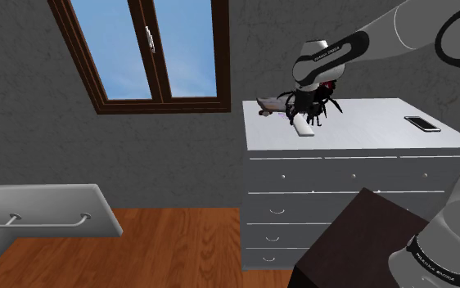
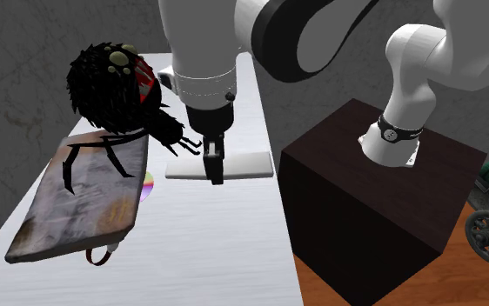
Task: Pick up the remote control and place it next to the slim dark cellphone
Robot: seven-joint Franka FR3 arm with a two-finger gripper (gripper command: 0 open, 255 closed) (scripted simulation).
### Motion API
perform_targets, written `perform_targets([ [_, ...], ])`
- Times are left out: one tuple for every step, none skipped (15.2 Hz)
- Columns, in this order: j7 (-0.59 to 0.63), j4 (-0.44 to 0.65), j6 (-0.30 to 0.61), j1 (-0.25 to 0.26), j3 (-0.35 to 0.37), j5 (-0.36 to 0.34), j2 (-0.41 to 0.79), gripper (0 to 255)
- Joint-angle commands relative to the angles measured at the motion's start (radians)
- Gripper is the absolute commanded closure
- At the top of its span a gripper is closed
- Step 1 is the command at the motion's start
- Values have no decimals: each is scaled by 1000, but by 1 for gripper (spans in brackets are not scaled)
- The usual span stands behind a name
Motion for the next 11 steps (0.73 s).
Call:
perform_targets([
  [-1,10,-25,-1,-1,-2,-15,255],
  [0,17,-37,-1,-2,-3,-20,255],
  [0,24,-49,0,-2,-3,-26,255],
  [0,31,-61,0,-2,-4,-31,255],
  [1,38,-73,0,-2,-5,-35,255],
  [1,46,-86,0,-2,-6,-40,255],
  [1,46,-86,0,-2,-6,-40,255],
  [-21,38,-84,-13,-11,-5,-46,255],
  [-44,31,-82,-26,-20,-4,-51,255],
  [-66,26,-81,-39,-30,-3,-55,255],
  [-89,21,-80,-52,-39,-2,-59,255],
])
